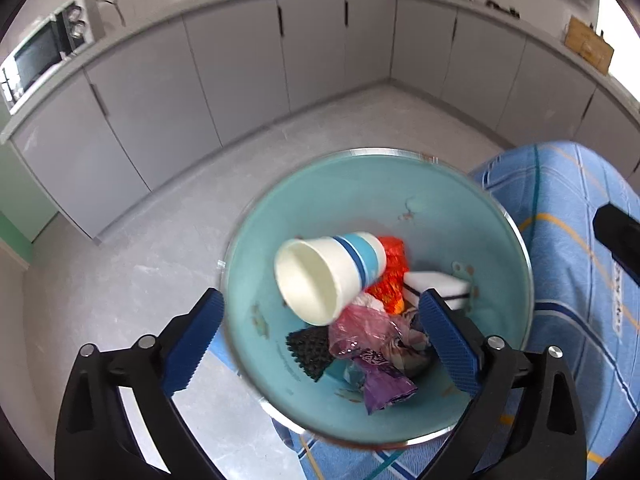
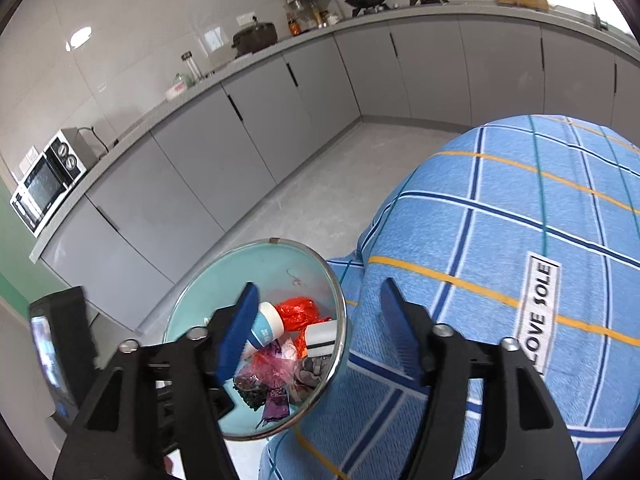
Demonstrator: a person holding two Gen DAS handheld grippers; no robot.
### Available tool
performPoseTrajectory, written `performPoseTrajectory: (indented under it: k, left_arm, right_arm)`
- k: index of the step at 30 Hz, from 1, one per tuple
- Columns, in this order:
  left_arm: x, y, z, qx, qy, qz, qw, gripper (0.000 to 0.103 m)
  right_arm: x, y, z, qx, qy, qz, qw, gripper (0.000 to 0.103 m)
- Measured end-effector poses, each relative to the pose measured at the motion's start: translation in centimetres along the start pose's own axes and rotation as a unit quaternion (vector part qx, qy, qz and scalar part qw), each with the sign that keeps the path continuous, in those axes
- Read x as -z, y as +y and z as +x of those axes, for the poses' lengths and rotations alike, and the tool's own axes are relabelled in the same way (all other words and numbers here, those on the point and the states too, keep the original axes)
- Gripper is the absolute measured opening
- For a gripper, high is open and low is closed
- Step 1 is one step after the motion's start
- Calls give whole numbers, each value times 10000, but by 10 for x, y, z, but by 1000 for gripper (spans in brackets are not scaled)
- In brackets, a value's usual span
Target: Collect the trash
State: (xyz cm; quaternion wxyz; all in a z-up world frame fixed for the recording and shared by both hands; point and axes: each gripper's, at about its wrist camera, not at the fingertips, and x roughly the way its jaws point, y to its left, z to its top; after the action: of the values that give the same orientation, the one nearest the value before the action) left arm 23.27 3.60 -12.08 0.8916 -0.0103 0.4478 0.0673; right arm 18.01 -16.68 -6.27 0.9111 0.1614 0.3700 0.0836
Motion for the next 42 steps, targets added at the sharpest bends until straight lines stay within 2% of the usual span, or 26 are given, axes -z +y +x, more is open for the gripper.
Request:
performPoseTrajectory:
  k: [3,6,9,17,21,25,42]
  left_arm:
    - [5,6,-19,-45,-218,-116,9997,97]
    - [10,17,-40,-105,-447,-195,9988,97]
    - [17,23,-63,-208,-721,-200,9970,97]
    - [35,36,-126,-365,-1430,-187,9889,97]
    - [39,42,-157,-311,-1750,-258,9837,97]
    - [46,43,-183,-378,-2053,-134,9779,97]
    - [70,50,-260,-248,-2759,-107,9608,97]
  right_arm:
    - [6,-1,-14,-96,-125,2,9999,75]
    - [13,3,-25,-209,-182,-112,9996,78]
    - [19,10,-39,-288,-310,-297,9987,86]
    - [35,25,-88,-429,-714,-491,9953,88]
    - [40,33,-116,-422,-983,-625,9923,88]
    - [43,35,-143,-432,-1252,-665,9890,88]
    - [60,46,-234,-394,-2290,-715,9700,93]
